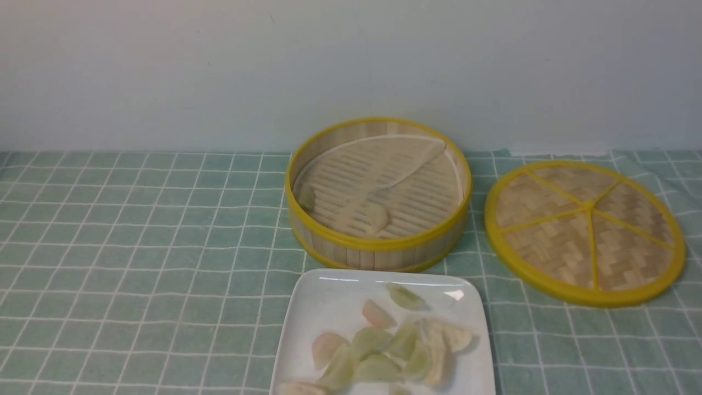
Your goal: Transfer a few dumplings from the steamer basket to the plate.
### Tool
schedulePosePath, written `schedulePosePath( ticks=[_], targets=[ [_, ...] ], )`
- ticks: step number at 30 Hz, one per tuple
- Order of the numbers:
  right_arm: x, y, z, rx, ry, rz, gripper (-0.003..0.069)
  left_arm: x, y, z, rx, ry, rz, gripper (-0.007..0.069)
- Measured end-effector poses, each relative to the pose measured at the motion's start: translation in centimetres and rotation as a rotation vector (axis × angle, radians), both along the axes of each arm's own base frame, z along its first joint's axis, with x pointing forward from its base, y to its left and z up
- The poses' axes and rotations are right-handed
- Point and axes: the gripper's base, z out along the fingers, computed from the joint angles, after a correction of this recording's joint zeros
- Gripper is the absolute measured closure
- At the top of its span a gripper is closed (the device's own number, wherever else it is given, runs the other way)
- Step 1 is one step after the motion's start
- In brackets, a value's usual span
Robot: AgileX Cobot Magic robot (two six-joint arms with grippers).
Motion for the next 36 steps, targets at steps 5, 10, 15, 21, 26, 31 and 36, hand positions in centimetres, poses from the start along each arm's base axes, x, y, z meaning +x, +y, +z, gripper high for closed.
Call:
schedulePosePath(
  ticks=[5,10,15,21,26,31,36],
  targets=[
    [0.0,0.0,0.0,-0.003,-0.002,-0.001,0.0672,1.6,-0.1,-4.9,0.058,0.082,0.110,0.0631],
    [0.0,0.0,0.0,-0.004,-0.002,-0.001,0.0672,2.2,0.0,-8.9,0.117,0.188,0.127,0.0631],
    [0.0,0.0,0.0,-0.004,-0.002,-0.001,0.0672,2.1,0.0,-9.6,0.134,0.230,0.123,0.0631],
    [0.0,0.0,0.0,-0.004,-0.001,-0.001,0.0672,2.1,0.1,-9.6,0.147,0.230,0.125,0.0631],
    [0.0,0.0,0.0,-0.004,-0.001,-0.001,0.0672,2.1,0.1,-9.6,0.149,0.232,0.126,0.0631],
    [0.0,0.0,0.0,-0.004,-0.001,-0.001,0.0672,2.1,0.1,-9.6,0.149,0.232,0.126,0.0631],
    [0.0,0.0,0.0,-0.005,-0.002,-0.001,0.0672,2.1,0.1,-9.6,0.149,0.232,0.126,0.0631]
  ],
)
